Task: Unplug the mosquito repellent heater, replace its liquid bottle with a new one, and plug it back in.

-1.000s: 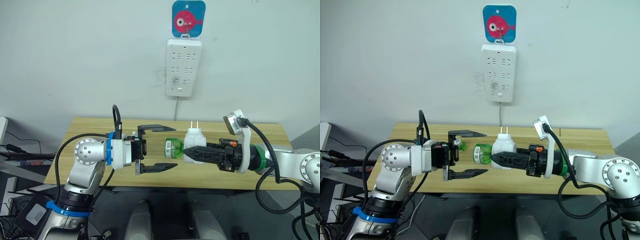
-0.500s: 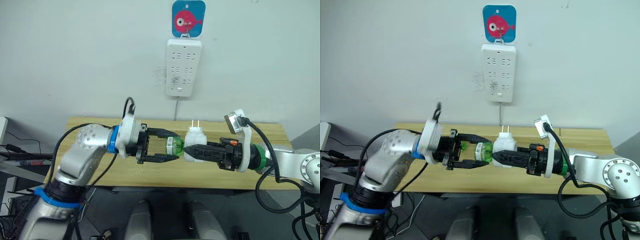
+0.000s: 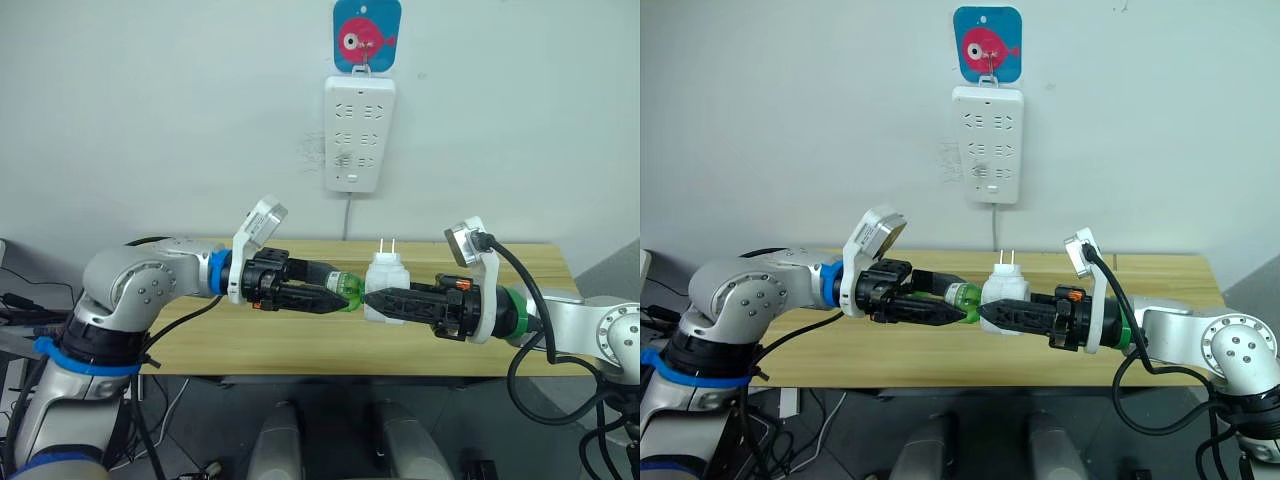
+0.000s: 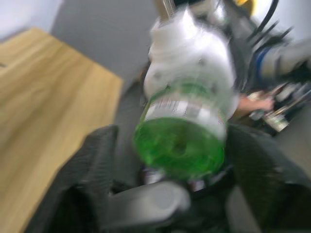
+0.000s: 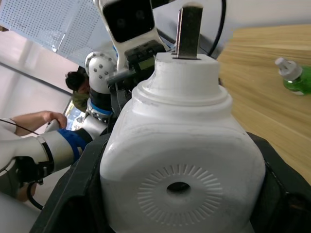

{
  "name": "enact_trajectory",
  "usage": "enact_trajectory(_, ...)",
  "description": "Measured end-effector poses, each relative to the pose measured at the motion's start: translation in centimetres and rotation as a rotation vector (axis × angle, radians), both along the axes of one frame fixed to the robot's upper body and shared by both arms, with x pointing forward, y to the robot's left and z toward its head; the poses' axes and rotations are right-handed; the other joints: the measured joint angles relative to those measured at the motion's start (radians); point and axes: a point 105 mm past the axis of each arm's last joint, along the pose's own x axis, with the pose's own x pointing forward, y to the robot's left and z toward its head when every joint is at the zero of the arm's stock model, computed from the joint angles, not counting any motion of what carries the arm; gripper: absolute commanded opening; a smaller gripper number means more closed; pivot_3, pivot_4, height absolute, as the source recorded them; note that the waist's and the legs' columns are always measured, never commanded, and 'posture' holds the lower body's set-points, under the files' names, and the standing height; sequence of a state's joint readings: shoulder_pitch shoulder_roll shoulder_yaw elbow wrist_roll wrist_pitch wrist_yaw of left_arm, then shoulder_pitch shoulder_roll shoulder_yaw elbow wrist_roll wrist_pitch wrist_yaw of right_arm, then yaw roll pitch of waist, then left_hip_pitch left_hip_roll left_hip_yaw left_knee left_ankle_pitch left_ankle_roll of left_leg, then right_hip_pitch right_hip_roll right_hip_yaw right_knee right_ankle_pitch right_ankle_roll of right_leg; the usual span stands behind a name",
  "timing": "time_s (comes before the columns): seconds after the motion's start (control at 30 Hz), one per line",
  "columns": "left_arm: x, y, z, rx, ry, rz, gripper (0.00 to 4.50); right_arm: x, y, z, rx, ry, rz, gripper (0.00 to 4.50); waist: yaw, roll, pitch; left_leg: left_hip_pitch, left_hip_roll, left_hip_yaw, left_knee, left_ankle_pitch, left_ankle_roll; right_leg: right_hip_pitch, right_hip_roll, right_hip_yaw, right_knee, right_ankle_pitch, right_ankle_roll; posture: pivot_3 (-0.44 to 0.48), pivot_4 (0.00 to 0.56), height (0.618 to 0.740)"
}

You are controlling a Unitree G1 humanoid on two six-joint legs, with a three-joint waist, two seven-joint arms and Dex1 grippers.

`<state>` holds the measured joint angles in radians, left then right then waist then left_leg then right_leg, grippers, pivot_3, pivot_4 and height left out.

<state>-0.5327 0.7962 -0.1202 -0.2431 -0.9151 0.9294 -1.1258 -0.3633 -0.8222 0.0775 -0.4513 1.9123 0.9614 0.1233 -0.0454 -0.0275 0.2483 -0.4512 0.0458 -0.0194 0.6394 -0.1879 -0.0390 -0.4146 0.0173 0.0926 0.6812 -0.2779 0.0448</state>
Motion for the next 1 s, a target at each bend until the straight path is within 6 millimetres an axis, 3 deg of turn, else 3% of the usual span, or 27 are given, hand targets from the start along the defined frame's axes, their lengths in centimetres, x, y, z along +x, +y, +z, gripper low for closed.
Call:
enact_trajectory(0.13,0.0,1.7,-2.5,0.098,-0.151,0.022,4.49,-0.1,0.0,0.1,0.010,0.007,0.007,3.07,0.004,0.000,0.000,0.000,0.001,0.001,-0.001,0.000,0.000,0.000,-0.002,0.001,0.000,0.000,-0.002,-0.005,0.235,0.740)
enact_trajectory(0.2,0.2,1.6,-3.2,0.097,-0.244,0.029,4.49,-0.1,0.0,0.1,0.010,0.007,0.006,3.07,0.009,0.000,0.000,0.000,0.001,0.002,0.000,0.000,0.000,-0.001,-0.003,0.002,-0.001,0.000,-0.002,-0.004,0.233,0.740)
enact_trajectory(0.3,0.5,0.4,-2.6,0.018,-0.501,0.013,4.49,-0.1,0.0,0.1,0.011,0.007,0.007,3.07,0.019,0.000,0.000,-0.001,0.001,0.003,0.001,0.000,0.000,0.000,-0.004,0.002,-0.001,0.001,-0.002,-0.005,0.232,0.740)
enact_trajectory(0.43,0.3,-0.6,-0.3,-0.128,-0.854,0.014,4.49,-0.1,0.0,0.1,0.012,0.007,0.007,3.07,0.019,0.000,0.000,-0.001,0.000,0.005,0.001,0.000,0.000,0.000,-0.005,0.003,-0.002,0.002,-0.003,-0.006,0.230,0.740)
enact_trajectory(0.67,-0.9,-1.2,0.6,-0.214,-1.044,-0.044,4.49,-0.1,0.0,0.1,0.011,0.007,0.007,3.07,0.015,0.000,0.000,-0.001,0.000,0.004,0.001,0.000,0.000,-0.001,-0.001,0.003,-0.001,0.002,-0.001,-0.009,0.230,0.740)
enact_trajectory(0.77,-0.9,-1.2,0.2,-0.216,-1.046,-0.055,3.93,-0.1,0.0,0.1,0.011,0.008,0.007,3.07,0.014,0.000,0.000,-0.001,0.000,0.004,0.001,0.000,0.000,-0.001,-0.001,0.003,-0.001,0.001,0.000,-0.010,0.230,0.740)
enact_trajectory(0.93,-1.1,-1.3,0.3,-0.224,-1.054,-0.073,2.35,-0.1,0.0,0.1,0.011,0.008,0.006,3.07,0.014,0.000,0.000,-0.001,0.000,0.004,0.001,0.000,0.000,0.000,-0.001,0.003,-0.001,0.001,0.000,-0.007,0.229,0.740)
enact_trajectory(1.0,-1.1,-1.3,0.3,-0.227,-1.052,-0.078,2.22,-0.1,0.0,0.2,0.013,0.010,0.008,3.07,0.014,0.000,0.000,-0.001,0.000,0.004,0.001,0.000,0.000,0.000,-0.001,0.003,-0.001,0.001,0.000,-0.005,0.230,0.740)
